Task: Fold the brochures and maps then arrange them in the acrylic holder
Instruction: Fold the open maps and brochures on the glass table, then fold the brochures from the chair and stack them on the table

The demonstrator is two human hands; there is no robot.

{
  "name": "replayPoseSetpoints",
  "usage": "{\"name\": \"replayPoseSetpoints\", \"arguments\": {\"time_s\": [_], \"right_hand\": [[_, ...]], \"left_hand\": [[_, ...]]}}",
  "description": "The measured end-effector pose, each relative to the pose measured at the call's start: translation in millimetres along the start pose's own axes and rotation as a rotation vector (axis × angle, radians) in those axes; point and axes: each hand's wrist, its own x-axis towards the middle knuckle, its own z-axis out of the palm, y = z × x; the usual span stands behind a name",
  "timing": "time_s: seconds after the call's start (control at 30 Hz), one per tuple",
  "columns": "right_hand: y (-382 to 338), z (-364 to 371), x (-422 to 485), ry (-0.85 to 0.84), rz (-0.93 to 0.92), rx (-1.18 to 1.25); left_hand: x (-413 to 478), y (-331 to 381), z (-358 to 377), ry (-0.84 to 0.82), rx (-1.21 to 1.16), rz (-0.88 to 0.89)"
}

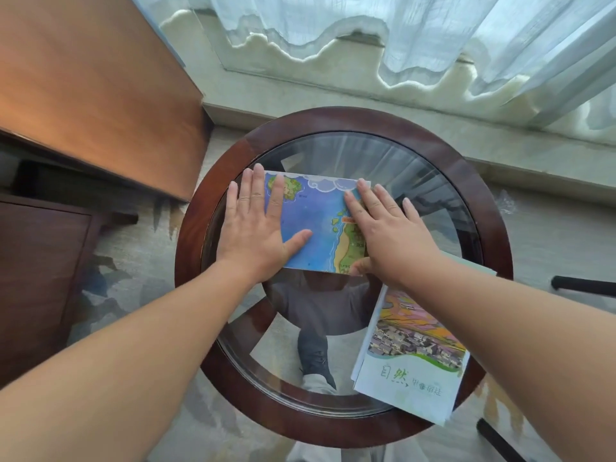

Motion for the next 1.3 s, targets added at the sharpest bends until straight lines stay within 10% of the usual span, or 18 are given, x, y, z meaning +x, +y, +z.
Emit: {"name": "replayPoseSetpoints", "arguments": {"time_s": [0.63,1.3], "right_hand": [[-11.7,-22.8,-42.5,0.144,0.025,0.146],[152.4,12.1,-418.9,0.433,0.747,0.678]], "left_hand": [[-15.2,56.5,-53.4,-0.099,-0.217,0.114],[-153.2,363.6,-169.1,-0.154,-0.187,0.809]]}}
